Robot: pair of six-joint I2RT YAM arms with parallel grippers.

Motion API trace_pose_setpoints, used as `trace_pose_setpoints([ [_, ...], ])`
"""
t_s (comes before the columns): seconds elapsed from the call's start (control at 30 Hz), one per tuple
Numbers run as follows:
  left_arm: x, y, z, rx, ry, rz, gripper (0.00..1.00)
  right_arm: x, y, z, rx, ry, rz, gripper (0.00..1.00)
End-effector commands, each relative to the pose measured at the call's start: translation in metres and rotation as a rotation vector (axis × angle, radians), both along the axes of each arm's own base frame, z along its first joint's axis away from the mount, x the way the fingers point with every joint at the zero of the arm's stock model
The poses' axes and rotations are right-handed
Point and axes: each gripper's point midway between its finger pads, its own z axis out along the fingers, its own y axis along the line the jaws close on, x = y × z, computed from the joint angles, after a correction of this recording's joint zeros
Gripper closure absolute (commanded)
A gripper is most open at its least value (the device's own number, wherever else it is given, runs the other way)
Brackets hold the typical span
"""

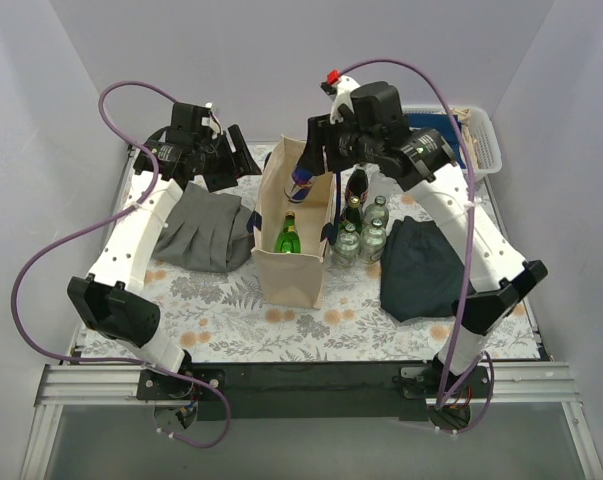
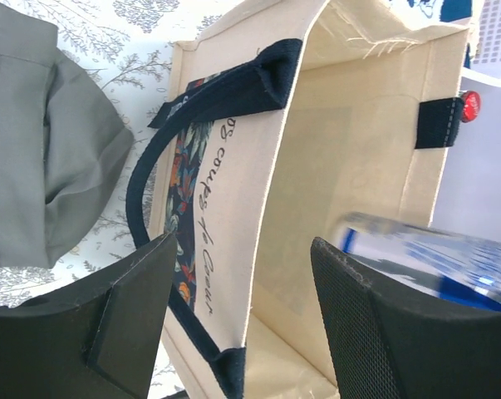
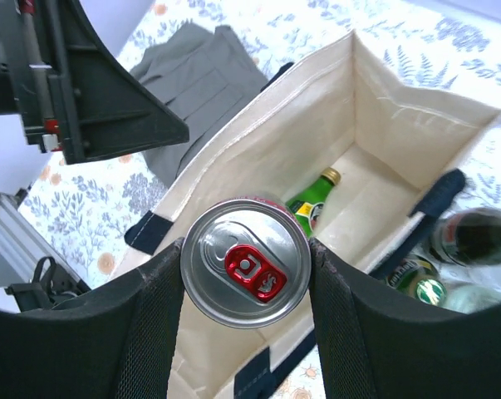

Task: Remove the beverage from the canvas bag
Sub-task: Take out the drink from the canvas bag, then place the drink at the center of the board.

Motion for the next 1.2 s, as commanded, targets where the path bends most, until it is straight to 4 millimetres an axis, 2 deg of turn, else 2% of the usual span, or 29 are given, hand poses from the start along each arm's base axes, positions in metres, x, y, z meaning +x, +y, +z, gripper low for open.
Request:
trace_pose_setpoints([
  [0.0,-0.014,-0.002,0.022,-0.052,-0.044,-0.018,0.36,-0.009,-0.028,0.059,0.093,-0.141,-0.107,0.99],
  [0.1,-0.016,-0.002,0.022,-0.057,-0.04,-0.018,0.37,-0.014,-0.055,0.077,0.1,-0.194,-0.206,0.99],
  [0.17,-0.016,-0.001,0.024,-0.058,-0.044,-0.014,0.37,-0.013,-0.071,0.082,0.097,-0.213,-0.284,0.99],
  [0.3,-0.018,-0.001,0.024,-0.061,-0.043,-0.011,0.37,-0.024,-0.109,0.092,0.099,-0.256,-0.417,0.99],
  [0.53,-0.021,-0.003,0.024,-0.073,-0.037,-0.014,0.37,-0.043,-0.142,0.084,0.115,-0.244,-0.525,0.99],
  [0.73,-0.023,-0.003,0.024,-0.074,-0.038,-0.017,0.37,-0.053,-0.154,0.055,0.076,-0.187,-0.556,0.99],
  [0.77,-0.023,-0.002,0.023,-0.073,-0.035,-0.014,0.37,-0.055,-0.154,0.042,0.049,-0.163,-0.552,0.99],
  [0.87,-0.024,-0.002,0.024,-0.073,-0.038,-0.014,0.37,-0.058,-0.157,0.023,0.021,-0.132,-0.554,0.99],
  [0.9,-0.023,-0.001,0.024,-0.072,-0.039,-0.012,0.37,-0.059,-0.158,0.009,-0.007,-0.115,-0.555,0.99],
  [0.97,-0.023,-0.002,0.024,-0.073,-0.037,-0.012,0.37,-0.059,-0.16,-0.004,-0.034,-0.099,-0.563,0.99],
  [1.0,-0.023,-0.001,0.023,-0.072,-0.034,-0.01,0.37,-0.062,-0.162,-0.017,-0.057,-0.085,-0.561,0.99],
  [1.03,-0.023,-0.002,0.023,-0.073,-0.032,-0.011,0.37,-0.06,-0.161,-0.018,-0.05,-0.097,-0.558,0.99],
  [1.17,-0.022,0.001,0.024,-0.061,-0.04,-0.003,0.37,-0.061,-0.163,-0.041,-0.089,-0.097,-0.554,0.99],
])
